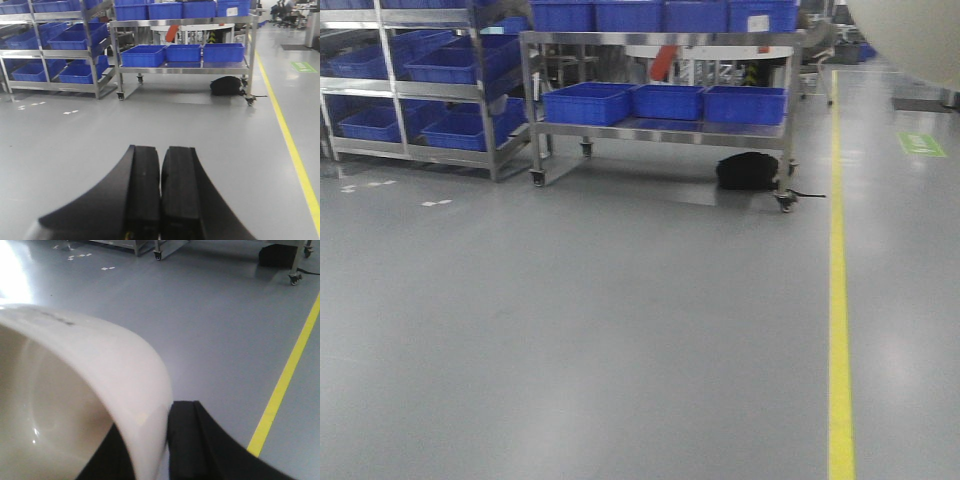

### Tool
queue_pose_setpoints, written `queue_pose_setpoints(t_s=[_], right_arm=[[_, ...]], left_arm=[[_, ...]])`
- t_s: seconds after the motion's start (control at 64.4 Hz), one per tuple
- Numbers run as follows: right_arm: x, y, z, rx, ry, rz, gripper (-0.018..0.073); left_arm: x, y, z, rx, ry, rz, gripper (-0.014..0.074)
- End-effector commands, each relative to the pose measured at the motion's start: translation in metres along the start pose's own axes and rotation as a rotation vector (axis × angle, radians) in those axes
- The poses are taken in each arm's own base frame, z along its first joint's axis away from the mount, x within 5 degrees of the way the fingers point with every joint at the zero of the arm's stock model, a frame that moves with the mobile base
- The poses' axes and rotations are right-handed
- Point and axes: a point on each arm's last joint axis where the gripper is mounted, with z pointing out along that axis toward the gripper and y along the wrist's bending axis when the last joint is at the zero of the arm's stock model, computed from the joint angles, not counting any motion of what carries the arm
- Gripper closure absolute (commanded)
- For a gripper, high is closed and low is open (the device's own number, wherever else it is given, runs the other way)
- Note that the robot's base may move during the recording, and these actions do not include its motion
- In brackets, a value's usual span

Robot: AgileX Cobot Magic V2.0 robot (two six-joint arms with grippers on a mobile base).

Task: Move white bin to right shelf second layer
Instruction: 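Drive along the aisle past the blue crate racks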

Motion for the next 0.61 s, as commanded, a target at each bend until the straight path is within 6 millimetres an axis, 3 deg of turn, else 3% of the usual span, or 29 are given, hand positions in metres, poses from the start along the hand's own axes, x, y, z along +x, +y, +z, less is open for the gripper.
queue_pose_setpoints(t_s=[0.0,0.59], right_arm=[[-0.0189,0.002,-0.0048,-0.013,-0.136,-0.004,0.051],[-0.0189,0.002,-0.0048,-0.013,-0.136,-0.004,0.051]], left_arm=[[0.004,0.0002,0.0003,-0.005,-0.062,-0.009,0.0512],[0.004,0.0002,0.0003,-0.005,-0.062,-0.009,0.0512]])
